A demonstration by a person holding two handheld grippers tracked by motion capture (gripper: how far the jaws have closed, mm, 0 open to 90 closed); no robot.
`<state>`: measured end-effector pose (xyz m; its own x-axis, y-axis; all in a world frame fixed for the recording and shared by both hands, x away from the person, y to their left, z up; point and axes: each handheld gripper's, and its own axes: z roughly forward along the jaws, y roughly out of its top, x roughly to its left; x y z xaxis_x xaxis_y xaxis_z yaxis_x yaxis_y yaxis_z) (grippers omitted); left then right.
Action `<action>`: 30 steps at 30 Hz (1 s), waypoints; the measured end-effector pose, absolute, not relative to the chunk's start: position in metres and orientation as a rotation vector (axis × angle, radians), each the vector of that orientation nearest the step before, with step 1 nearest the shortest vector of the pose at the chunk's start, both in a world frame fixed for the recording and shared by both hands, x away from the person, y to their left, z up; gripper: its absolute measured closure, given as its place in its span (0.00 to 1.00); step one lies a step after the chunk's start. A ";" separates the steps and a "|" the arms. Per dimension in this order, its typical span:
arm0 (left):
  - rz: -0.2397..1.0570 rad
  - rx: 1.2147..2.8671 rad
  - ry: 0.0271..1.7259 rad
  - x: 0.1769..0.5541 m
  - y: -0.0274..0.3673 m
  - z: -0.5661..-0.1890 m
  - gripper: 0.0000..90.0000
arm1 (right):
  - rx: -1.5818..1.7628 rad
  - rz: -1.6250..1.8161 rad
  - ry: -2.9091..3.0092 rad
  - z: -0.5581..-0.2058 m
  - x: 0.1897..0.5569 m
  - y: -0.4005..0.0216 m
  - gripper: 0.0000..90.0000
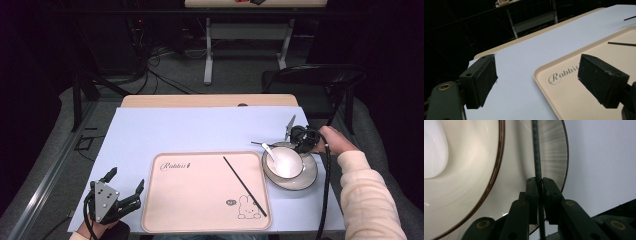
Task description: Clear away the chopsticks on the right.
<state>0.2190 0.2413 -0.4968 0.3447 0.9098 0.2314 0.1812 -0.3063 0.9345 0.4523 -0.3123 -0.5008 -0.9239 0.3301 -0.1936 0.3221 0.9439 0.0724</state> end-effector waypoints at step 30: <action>1.035 1.722 0.979 0.219 0.241 -0.497 0.17 | 0.943 0.245 2.646 -0.427 0.417 -0.299 0.95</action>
<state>0.2191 0.2411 -0.4967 0.3436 0.9100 0.2320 0.1809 -0.3065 0.9345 0.4171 -0.2994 -0.4266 -0.7307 0.6390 -0.2402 0.5842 0.7674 0.2644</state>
